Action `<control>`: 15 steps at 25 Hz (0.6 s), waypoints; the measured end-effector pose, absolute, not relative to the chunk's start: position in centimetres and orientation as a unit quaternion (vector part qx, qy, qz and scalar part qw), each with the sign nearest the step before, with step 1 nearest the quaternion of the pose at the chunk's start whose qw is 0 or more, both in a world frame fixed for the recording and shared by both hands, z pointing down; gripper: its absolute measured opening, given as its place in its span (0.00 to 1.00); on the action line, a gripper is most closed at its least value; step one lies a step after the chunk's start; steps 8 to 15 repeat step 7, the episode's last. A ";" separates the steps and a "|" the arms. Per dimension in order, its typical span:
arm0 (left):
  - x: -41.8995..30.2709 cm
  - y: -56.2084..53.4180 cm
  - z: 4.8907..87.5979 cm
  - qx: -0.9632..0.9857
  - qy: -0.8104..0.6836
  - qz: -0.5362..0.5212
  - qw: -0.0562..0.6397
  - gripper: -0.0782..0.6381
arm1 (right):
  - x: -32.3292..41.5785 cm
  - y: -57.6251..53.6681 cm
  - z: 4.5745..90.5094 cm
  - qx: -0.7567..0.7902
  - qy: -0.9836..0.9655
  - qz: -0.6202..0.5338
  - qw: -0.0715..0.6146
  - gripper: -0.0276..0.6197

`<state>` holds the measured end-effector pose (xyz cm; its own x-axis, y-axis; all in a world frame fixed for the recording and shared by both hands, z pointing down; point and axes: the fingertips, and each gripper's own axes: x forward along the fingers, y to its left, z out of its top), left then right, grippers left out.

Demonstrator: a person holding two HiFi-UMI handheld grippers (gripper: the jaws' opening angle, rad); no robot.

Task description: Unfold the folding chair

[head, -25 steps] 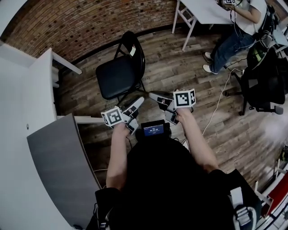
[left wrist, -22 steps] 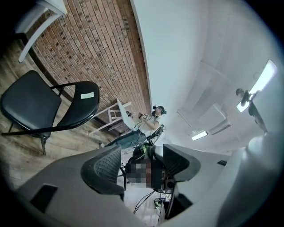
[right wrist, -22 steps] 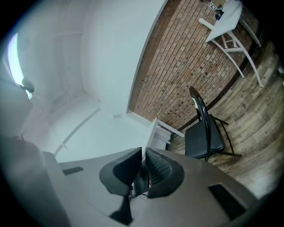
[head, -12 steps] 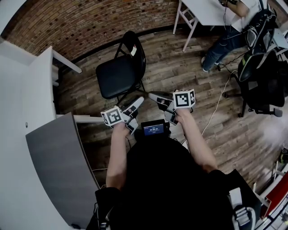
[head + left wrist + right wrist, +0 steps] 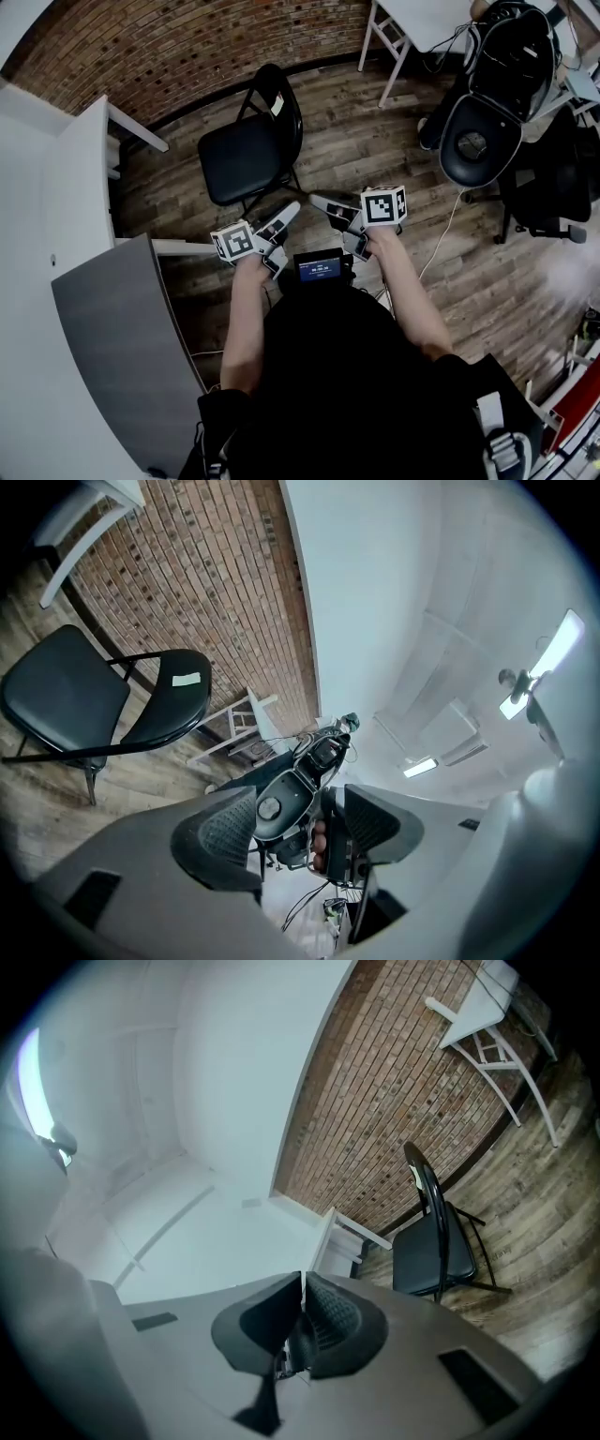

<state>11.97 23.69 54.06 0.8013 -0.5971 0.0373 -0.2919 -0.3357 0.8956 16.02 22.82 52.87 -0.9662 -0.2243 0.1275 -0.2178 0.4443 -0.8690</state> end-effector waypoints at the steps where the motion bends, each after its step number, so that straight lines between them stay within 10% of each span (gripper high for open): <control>1: 11.9 23.7 54.2 0.802 -0.279 -0.150 0.507 0.55 | 16.0 22.8 53.0 -0.132 0.850 -0.510 0.001 0.09; 15: 11.9 23.9 54.2 0.801 -0.275 -0.155 0.508 0.56 | 16.0 23.1 53.4 -0.132 0.850 -0.510 -0.004 0.09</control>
